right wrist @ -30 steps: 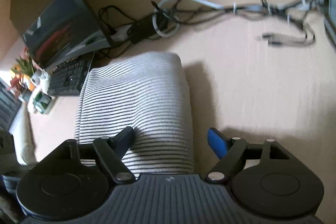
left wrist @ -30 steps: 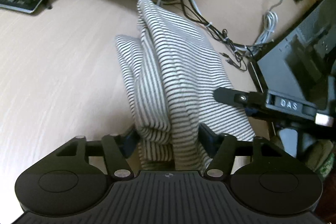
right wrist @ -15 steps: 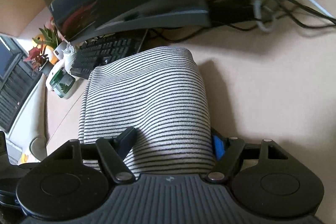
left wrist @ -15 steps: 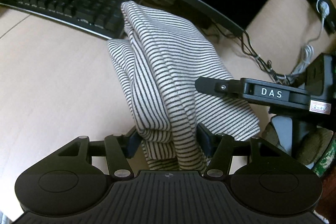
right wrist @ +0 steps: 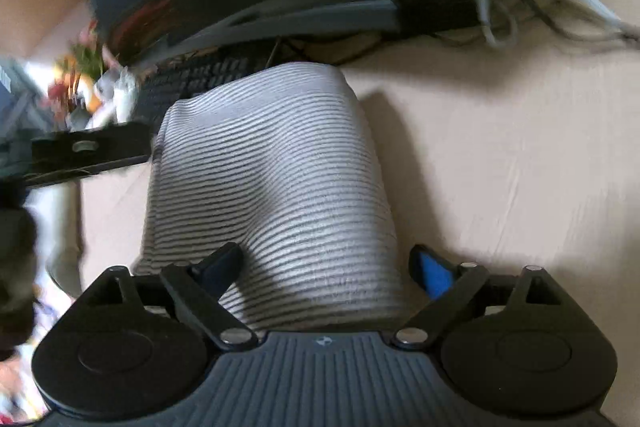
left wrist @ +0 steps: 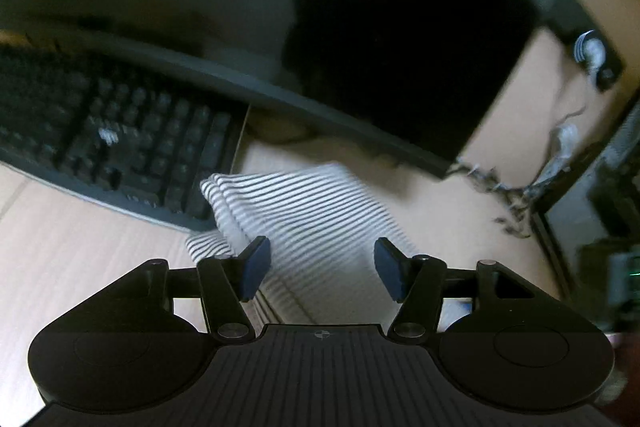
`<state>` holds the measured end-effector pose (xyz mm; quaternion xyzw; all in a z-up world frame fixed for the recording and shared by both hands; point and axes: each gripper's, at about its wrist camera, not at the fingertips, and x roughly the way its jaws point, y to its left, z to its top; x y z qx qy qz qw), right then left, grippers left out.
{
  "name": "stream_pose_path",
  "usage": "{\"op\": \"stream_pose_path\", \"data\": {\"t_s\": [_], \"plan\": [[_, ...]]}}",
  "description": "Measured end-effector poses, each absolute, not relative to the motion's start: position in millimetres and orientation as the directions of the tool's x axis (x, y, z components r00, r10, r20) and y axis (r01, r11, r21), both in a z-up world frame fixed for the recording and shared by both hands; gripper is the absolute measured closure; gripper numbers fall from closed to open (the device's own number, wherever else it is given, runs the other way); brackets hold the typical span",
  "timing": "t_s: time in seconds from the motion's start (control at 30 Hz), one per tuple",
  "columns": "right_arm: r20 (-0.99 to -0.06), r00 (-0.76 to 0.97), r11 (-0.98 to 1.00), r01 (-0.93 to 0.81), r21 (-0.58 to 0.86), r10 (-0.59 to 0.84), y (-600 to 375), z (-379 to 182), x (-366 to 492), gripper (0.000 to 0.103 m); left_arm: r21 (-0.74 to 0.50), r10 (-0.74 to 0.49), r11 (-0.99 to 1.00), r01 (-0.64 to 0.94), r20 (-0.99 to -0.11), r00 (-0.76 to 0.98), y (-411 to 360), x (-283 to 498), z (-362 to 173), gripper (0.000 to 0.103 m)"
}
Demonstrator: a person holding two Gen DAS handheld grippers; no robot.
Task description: Fold clothes
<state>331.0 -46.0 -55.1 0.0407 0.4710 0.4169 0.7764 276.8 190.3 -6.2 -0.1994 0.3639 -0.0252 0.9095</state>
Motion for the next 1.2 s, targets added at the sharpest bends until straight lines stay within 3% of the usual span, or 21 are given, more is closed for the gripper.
{"op": "stream_pose_path", "data": {"t_s": [0.07, 0.13, 0.27, 0.33, 0.43, 0.63, 0.77, 0.83, 1.1, 1.2], "plan": [[-0.701, 0.206, 0.653, -0.603, 0.458, 0.683, -43, -45, 328, 0.034, -0.375, -0.200, 0.923, -0.087, -0.660, 0.724, 195, 283, -19, 0.042], [-0.674, 0.240, 0.637, -0.638, 0.433, 0.699, -42, -22, 319, 0.042, -0.388, -0.219, 0.919, -0.073, -0.656, 0.722, 200, 287, -27, 0.039], [-0.710, 0.280, 0.644, -0.699, 0.311, 0.646, -33, -14, 311, 0.042, -0.457, -0.289, 0.889, -0.034, -0.617, 0.732, 217, 288, -36, 0.037], [-0.763, 0.276, 0.679, -0.682, 0.272, 0.584, -31, -33, 314, 0.038, -0.461, -0.301, 0.887, -0.018, -0.607, 0.735, 215, 287, -35, 0.037], [-0.760, 0.311, 0.701, -0.666, 0.255, 0.571, -32, -31, 308, 0.033, -0.460, -0.304, 0.888, -0.004, -0.595, 0.744, 216, 284, -36, 0.037], [-0.624, 0.437, 0.616, -0.782, 0.092, 0.648, -25, 2, 263, 0.024, -0.486, -0.302, 0.874, -0.015, -0.567, 0.767, 220, 278, -38, 0.037], [-0.686, 0.421, 0.593, -0.805, 0.019, 0.594, -2, -32, 258, 0.016, -0.458, -0.265, 0.889, -0.027, -0.561, 0.784, 212, 273, -38, 0.037], [-0.661, 0.465, 0.578, -0.814, -0.057, 0.589, 4, -40, 249, 0.015, -0.443, -0.247, 0.896, -0.033, -0.558, 0.792, 209, 271, -37, 0.037], [-0.644, 0.435, 0.543, -0.839, -0.035, 0.629, -10, -37, 254, 0.013, -0.389, -0.147, 0.917, -0.094, -0.547, 0.824, 192, 254, -32, 0.036], [-0.641, 0.425, 0.556, -0.831, 0.003, 0.639, -31, -30, 256, 0.000, -0.377, -0.040, 0.902, -0.209, -0.557, 0.830, 178, 226, -19, 0.026]]}}
